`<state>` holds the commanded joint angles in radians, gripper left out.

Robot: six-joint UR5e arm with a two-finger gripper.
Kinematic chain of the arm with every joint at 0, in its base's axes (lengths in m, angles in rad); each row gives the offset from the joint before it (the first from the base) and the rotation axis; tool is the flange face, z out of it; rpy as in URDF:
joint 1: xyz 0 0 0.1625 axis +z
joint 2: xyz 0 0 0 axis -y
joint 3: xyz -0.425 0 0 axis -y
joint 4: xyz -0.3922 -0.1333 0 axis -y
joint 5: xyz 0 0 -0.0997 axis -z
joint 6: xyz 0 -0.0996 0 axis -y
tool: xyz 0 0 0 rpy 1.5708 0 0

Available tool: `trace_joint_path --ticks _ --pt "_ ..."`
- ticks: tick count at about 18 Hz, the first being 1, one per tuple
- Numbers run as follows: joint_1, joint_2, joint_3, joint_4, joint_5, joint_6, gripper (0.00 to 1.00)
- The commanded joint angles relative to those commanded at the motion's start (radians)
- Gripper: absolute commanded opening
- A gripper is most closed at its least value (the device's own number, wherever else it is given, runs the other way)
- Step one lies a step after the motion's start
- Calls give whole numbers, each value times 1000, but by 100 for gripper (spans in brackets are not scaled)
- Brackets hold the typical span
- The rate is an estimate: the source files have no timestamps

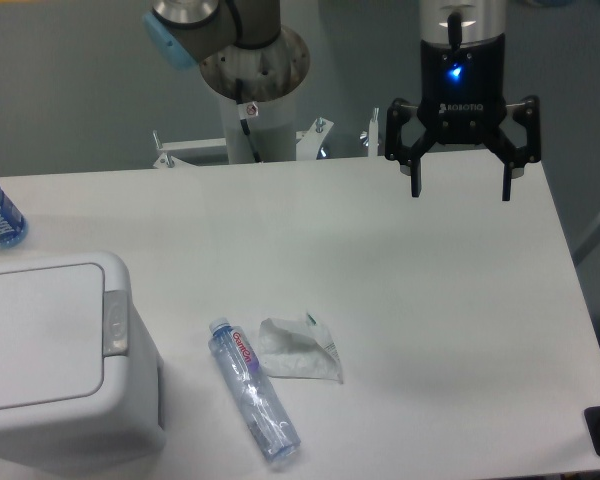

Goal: Open the trash can
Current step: 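Move the open gripper over the white trash can's lid edge and lower it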

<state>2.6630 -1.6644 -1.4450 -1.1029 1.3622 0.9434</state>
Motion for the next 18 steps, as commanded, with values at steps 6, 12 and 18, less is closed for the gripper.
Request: trace_joint_path --ticks 6,12,18 --pt "-3 -6 6 -3 0 -9 100" --pt "-84 -14 9 -2 -3 -145 100" --pt "-222 -67 15 96 -2 -430 100"
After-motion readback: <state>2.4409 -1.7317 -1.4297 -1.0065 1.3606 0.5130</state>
